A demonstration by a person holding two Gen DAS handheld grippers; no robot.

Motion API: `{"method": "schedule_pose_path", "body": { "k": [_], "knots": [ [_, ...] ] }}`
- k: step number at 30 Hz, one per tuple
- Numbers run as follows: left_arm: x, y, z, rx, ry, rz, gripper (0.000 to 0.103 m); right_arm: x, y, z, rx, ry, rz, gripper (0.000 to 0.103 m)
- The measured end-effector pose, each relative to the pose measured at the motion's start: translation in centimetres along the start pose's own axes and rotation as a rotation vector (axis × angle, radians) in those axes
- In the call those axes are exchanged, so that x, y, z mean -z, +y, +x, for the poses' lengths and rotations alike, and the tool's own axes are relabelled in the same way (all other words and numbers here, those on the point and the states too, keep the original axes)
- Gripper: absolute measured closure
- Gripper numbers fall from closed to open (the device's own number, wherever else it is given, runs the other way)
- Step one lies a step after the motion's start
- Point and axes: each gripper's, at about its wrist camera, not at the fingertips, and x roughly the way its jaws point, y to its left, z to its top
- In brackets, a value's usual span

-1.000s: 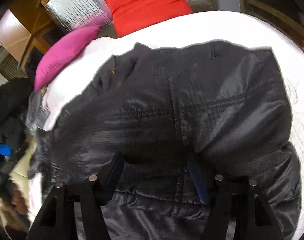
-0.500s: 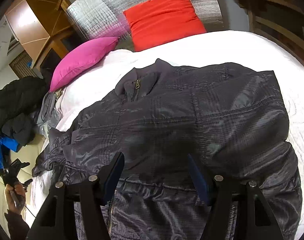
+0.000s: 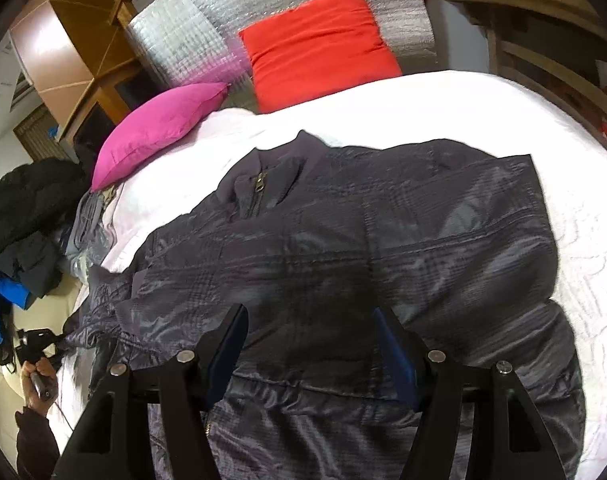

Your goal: Fold large clothes

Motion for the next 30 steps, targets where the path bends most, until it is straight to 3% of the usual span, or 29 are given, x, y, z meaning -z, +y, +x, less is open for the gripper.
{"method": "schedule_pose_path", "body": {
  "k": [2,5,10,13,17,20,21,22,24,27,30],
  "knots": [
    [0.6,-3.7,-2.4,0.030,-0.064,0.128,0.096,-0.3,-0.7,-0.5,-0.003,-0.014,0.027,0.034],
    [4.2,-10.8,-6.9,0.120,-0.128,0.374,0.097,-0.7,-1.7,-1.4,-0.014,-0.037,0.069,0.034],
    [14.2,-19.5,-11.5,0.262,-0.108,0.723,0.097,-1.1,-2.9,-2.7,-0.037,-0.064,0.121,0.034],
    [23.5,-23.7,-12.1,0.305,-0.026,0.962,0.097,-1.3,-3.9,-3.4,-0.035,-0.074,0.149,0.034],
    [33.9,-25.6,-11.4,0.348,0.104,1.202,0.096,-1.9,-5.6,-4.9,-0.055,-0.105,0.206,0.034],
    [39.7,-25.8,-8.9,0.353,0.319,1.307,0.093,-2.3,-6.8,-5.8,-0.060,-0.123,0.235,0.034],
    [41.1,-25.6,-8.0,0.342,0.410,1.332,0.086,-2.4,-7.1,-6.0,-0.064,-0.122,0.242,0.034],
    [42.1,-25.2,-7.5,0.322,0.468,1.353,0.079,-2.4,-7.3,-6.0,-0.069,-0.118,0.248,0.034],
    [42.6,-24.7,-8.4,0.309,0.460,1.392,0.048,-2.6,-7.7,-6.0,-0.080,-0.104,0.262,0.034],
    [40.7,-24.2,-11.7,0.375,0.389,1.424,0.040,-2.8,-7.9,-5.6,-0.099,-0.084,0.265,0.034],
    [36.4,-24.5,-14.3,0.448,0.321,1.378,0.036,-2.8,-7.4,-4.8,-0.155,-0.051,0.274,0.034]
  ]
}}
